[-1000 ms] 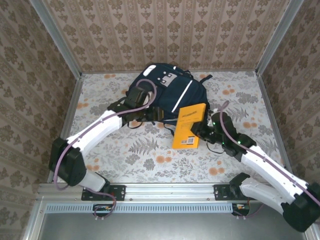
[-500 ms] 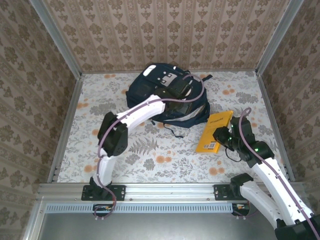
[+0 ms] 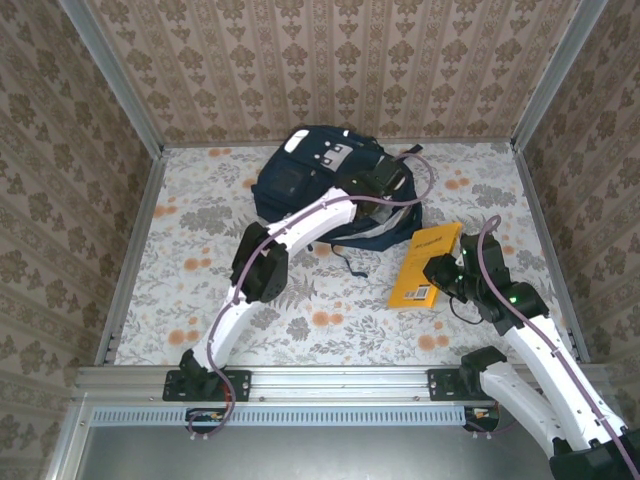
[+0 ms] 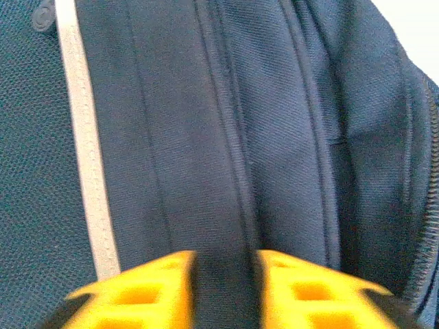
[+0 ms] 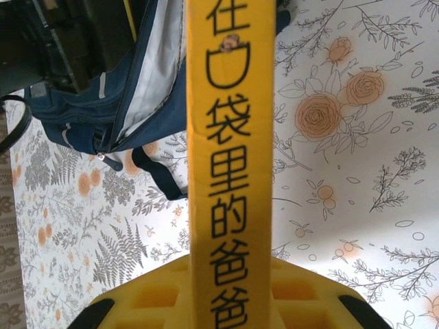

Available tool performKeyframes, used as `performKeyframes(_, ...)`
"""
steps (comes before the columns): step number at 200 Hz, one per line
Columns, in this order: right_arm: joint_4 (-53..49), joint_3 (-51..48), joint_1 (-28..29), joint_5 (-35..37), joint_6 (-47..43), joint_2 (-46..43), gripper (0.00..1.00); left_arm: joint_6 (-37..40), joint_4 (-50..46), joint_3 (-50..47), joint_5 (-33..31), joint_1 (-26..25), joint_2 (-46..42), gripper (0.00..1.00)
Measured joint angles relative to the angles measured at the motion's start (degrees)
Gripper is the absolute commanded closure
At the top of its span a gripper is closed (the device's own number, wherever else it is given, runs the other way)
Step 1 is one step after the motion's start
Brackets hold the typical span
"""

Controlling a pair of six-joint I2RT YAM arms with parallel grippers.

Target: Pack the student bag

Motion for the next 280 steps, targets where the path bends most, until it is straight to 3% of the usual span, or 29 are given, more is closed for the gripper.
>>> performKeyframes(61,5.2,0.5,-0.1,-2.2,0.0,3.9,1.0,0.5,-0.9,-3.0,-10.3,-0.8,-2.3,1.0)
performKeyframes(128,13.6,5.6,-4.1,-6.4,-1.5,10.8,1.0,-1.3,-2.1,-4.2,-10.0,2.2,-18.8,1.0)
performKeyframes(150,15.2,6.1,-5.7,-7.6,-2.0,11.5,1.0,-1.1,-1.8,-2.3,-5.7,3.1,-20.5,0.62)
performKeyframes(174,15.2,6.1,-6.9,-8.7,-2.6,11.5,1.0,-1.4,-1.7,-0.3,-1.2,3.6,-17.6,0.44)
performKeyframes(226,13.1,6.1,-9.4,-10.0,-3.0,8.2,1.0,-1.6,-1.9,4.1,5.6,3.5,-4.1,0.37)
performKeyframes(280,10.6,5.7,-12.3,-11.6,-3.0,4.5,0.99,-1.3,-2.6,5.9,6.2,2.9,1.9,0.36)
